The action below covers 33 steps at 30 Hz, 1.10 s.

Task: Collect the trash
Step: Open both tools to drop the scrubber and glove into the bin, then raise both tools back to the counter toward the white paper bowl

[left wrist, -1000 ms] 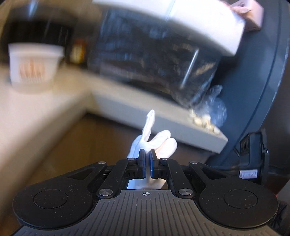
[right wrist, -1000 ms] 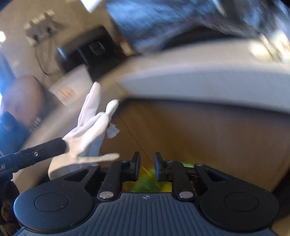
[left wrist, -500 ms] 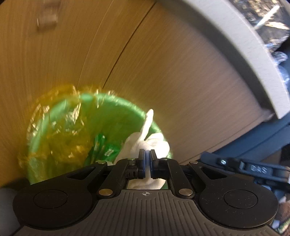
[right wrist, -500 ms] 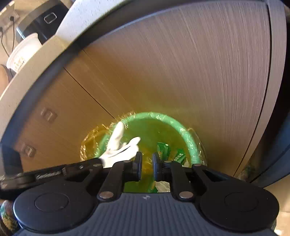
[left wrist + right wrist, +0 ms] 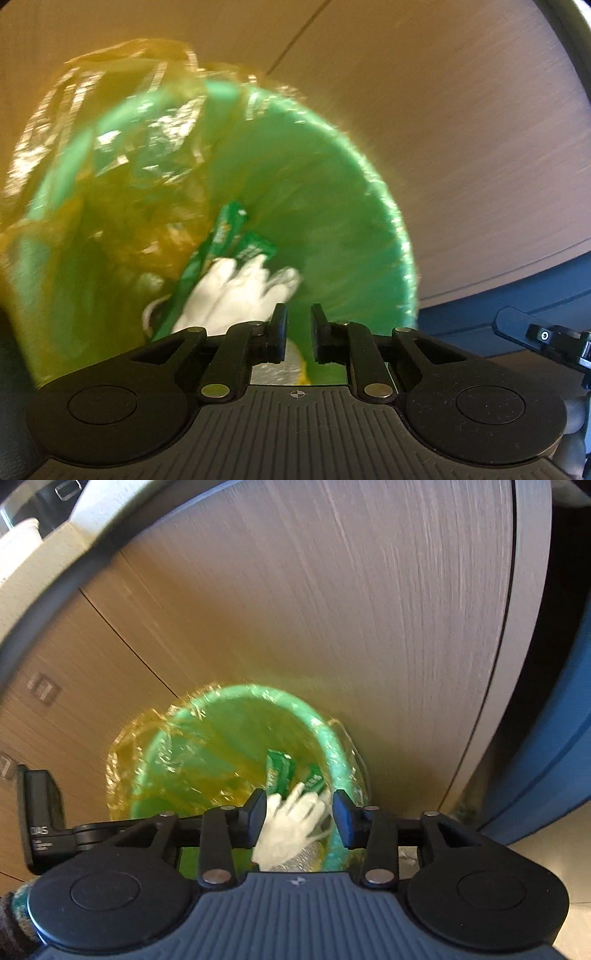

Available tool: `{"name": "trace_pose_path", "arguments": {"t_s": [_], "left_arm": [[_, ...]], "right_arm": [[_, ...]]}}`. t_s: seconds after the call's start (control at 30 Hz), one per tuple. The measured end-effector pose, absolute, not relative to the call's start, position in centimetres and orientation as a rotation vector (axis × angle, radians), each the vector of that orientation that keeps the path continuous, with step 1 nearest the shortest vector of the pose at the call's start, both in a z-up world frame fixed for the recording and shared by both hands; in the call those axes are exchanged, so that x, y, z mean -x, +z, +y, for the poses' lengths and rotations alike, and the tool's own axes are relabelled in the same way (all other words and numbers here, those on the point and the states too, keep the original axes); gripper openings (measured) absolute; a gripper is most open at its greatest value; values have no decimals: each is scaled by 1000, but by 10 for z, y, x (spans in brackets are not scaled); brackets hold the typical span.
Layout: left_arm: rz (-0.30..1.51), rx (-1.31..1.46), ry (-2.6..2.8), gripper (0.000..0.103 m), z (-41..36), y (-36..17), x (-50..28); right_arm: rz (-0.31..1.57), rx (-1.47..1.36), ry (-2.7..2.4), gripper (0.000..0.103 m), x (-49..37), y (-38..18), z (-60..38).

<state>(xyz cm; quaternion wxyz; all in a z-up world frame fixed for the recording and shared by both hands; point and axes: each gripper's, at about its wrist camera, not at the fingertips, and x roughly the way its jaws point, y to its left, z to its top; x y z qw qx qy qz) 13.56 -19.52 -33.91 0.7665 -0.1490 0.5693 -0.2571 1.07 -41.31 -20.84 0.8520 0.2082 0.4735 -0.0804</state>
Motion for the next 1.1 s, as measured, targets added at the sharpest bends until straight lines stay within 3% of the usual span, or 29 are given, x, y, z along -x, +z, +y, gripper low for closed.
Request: {"name": "trace_pose_path", "arguments": {"t_s": [0.13,0.37,0.77,0.93,1.1], "left_arm": [[1261,304,-521,16,-186,-339,-127],[1264,116,-486,16,-187,-327,-102],[1076,137,-535,16,-169,-262,-68],[919,225,-621,16,-161,-194,-62],[709,246,-636,16,-142,-78,-67]], "right_arm": [[1063,-385,-167,59,-16,-220,-405],[1184,-183,-96,60,-28,-239,-364],[1090,-2,-57,75,-25,-229,-324],[1016,59,-75,77,-28,-221,-314],[951,-91,-64,78,-37,-181,-330]]}}
